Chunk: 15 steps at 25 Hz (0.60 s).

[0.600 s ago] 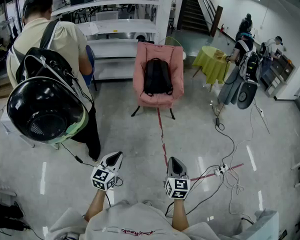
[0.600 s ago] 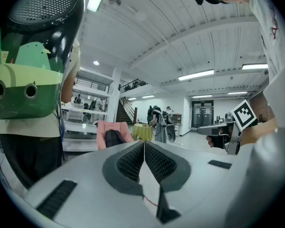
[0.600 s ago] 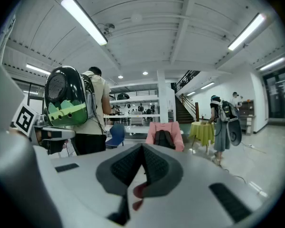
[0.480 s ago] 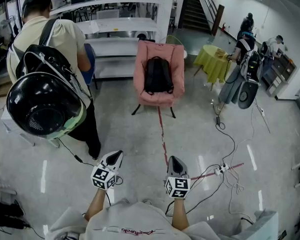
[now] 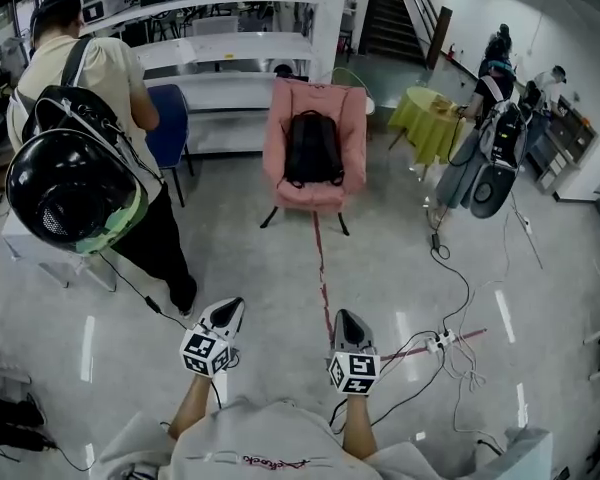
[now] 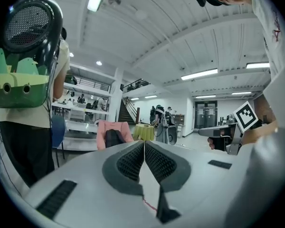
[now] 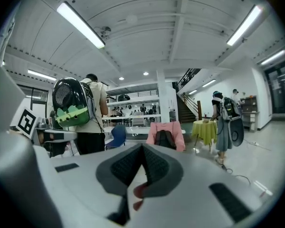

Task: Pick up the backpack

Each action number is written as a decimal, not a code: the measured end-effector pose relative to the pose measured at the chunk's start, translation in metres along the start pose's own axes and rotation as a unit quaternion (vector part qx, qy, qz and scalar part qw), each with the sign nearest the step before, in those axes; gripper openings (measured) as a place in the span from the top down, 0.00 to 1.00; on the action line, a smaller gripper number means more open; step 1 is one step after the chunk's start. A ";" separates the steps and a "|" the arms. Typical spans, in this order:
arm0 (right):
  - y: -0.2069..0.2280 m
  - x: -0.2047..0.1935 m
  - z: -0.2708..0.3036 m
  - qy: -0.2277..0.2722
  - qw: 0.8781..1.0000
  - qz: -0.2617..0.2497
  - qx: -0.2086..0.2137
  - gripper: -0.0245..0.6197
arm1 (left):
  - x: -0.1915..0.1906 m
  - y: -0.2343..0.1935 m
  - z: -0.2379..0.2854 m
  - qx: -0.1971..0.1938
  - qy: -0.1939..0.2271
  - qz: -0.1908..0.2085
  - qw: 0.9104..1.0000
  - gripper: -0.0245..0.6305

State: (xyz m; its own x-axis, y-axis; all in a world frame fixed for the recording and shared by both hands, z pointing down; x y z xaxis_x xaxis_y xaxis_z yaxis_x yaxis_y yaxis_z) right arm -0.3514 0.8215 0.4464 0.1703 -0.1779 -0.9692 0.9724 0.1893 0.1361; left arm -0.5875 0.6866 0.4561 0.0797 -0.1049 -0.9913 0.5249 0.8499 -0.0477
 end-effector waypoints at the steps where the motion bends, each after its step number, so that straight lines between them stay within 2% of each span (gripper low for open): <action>1: 0.004 0.002 0.001 0.000 1.000 0.000 0.002 0.93 | 0.002 0.002 0.003 0.001 0.000 0.000 1.000 0.94; 10: 0.043 0.004 0.005 -0.006 1.000 0.006 0.024 0.93 | -0.001 0.036 0.032 0.007 -0.014 -0.002 1.000 0.94; 15: 0.058 0.000 0.011 -0.008 1.000 0.011 0.026 0.93 | -0.004 0.040 0.046 0.007 -0.023 0.000 1.000 0.94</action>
State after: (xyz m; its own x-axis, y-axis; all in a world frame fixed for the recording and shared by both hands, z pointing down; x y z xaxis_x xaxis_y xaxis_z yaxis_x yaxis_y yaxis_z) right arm -0.2934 0.8218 0.4565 0.1946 -0.1890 -0.9625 0.9751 0.1438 0.1689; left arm -0.5280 0.6975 0.4639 0.1186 -0.1289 -0.9845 0.5363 0.8428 -0.0458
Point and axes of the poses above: the fingertips, and each gripper's own axes: z forward along the fingers, y to its right, x out of its top, the point moved 4 cm from there along -z, backward along the fingers, and after that the axes turned 5 degrees about z, right-handed, at the moved point
